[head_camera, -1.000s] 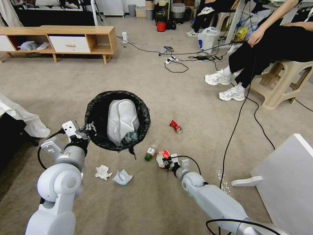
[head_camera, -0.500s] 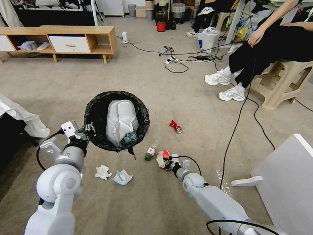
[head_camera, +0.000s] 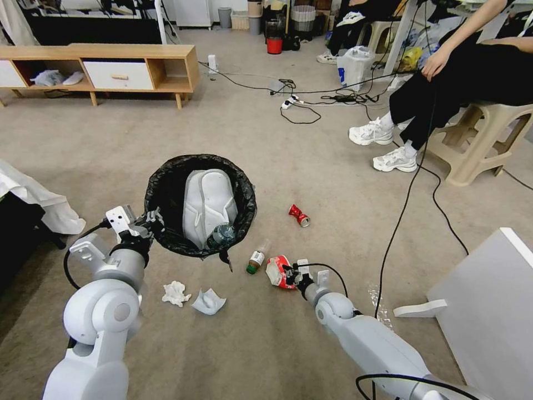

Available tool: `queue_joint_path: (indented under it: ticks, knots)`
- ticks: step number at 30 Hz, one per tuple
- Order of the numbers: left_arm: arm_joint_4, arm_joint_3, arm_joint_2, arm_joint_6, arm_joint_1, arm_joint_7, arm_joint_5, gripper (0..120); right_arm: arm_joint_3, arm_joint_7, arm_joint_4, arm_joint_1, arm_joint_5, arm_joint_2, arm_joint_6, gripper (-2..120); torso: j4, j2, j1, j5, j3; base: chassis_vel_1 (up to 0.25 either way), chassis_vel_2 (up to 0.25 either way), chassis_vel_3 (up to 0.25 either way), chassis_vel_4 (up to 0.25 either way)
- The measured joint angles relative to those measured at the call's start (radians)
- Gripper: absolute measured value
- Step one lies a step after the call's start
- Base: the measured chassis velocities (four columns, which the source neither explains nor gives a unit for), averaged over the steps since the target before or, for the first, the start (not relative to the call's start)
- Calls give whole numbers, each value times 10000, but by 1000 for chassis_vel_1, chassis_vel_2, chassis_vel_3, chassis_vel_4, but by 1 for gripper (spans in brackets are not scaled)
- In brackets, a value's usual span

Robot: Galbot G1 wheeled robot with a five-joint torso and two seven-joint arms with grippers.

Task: Pick up the trash bin and place the garbage on the floor into it.

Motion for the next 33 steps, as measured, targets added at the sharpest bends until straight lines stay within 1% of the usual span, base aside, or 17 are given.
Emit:
queue_joint_path:
  ticks: [1, 2, 4, 6, 8, 9, 10, 11, 14, 15, 16, 19, 20, 21, 23, 25, 33]
  knots:
    - [-2, 6, -2, 0, 0, -1, 1, 4, 0, -14, -68, -18, -35, 15, 18, 8, 0, 0, 0, 0, 0, 0, 0, 0, 0]
    - [-2, 6, -2, 0, 0, -1, 1, 4, 0, -14, -68, -18, -35, 15, 18, 8, 0, 0, 0, 0, 0, 0, 0, 0, 0]
    - [-10, 8, -12, 0, 3, -1, 5, 4, -30, -40, -239, -16, -93, 76, 30, 20, 0, 0, 1, 0, 0, 0, 0, 0, 0]
    - [-12, 8, -15, 0, 6, -1, 6, 4, -50, -52, -291, -8, -105, 108, 33, 23, 0, 0, 1, 1, 0, 0, 0, 0, 0]
    - [-13, 11, -24, 0, 13, -1, 8, 4, -123, -114, -450, 70, -137, 204, 68, 35, 0, 0, 0, -1, 0, 0, 0, 0, 0]
    - [-13, 11, -24, 0, 13, -1, 8, 4, -123, -114, -450, 70, -137, 204, 68, 35, 0, 0, 0, -1, 0, 0, 0, 0, 0]
    - [-22, 12, -34, 0, 14, -1, 11, 4, -182, -181, -631, 171, -195, 308, 133, 42, 0, 0, 0, -1, 0, 0, 0, 0, 0]
    - [-22, 12, -34, 0, 14, -1, 11, 4, -182, -181, -631, 171, -195, 308, 133, 42, 0, 0, 0, -1, 0, 0, 0, 0, 0]
    - [-44, 12, -35, 0, 26, -1, 12, 4, -243, -258, -840, 302, -244, 442, 187, 51, 0, 0, 0, 0, 0, 0, 0, 0, 0]
    - [-61, 10, -35, 0, 45, -1, 12, 4, -291, -282, -982, 421, -254, 551, 210, 59, 0, 0, 0, -1, 0, 0, 0, 0, 0]
    - [-61, 10, -35, 0, 45, -1, 12, 4, -291, -282, -982, 421, -254, 551, 210, 59, 0, 0, 0, -1, 0, 0, 0, 0, 0]
    - [-79, 0, -39, 0, 70, -1, 18, 4, -418, -366, -1293, 653, -262, 739, 300, 73, 1, 0, 0, -1, 0, 0, 0, 0, 0]
    - [-79, 0, -39, 0, 70, -1, 18, 4, -418, -366, -1293, 653, -262, 739, 300, 73, 1, 0, 0, -1, 0, 0, 0, 0, 0]
    - [-101, 0, -50, -3, 96, 0, 21, 4, -478, -480, -1572, 805, -337, 882, 406, 82, 0, 0, 1, -1, 0, 0, 0, 0, 0]
    - [-112, -1, -56, -7, 111, 2, 22, 4, -487, -520, -1728, 864, -402, 949, 468, 85, 1, 0, 0, -1, 0, 0, 0, 0, 0]
    - [-140, -38, -47, -31, 183, 10, 32, 4, -484, -674, -2437, 1084, -628, 1215, 679, 97, 1, 0, 0, -1, 0, 0, 0, 0, 0]
    - [-184, -40, -51, -52, 229, 26, 47, 4, -430, -723, -2455, 1088, -661, 1223, 732, 100, 0, 0, 0, -1, 0, 0, 0, 0, 0]
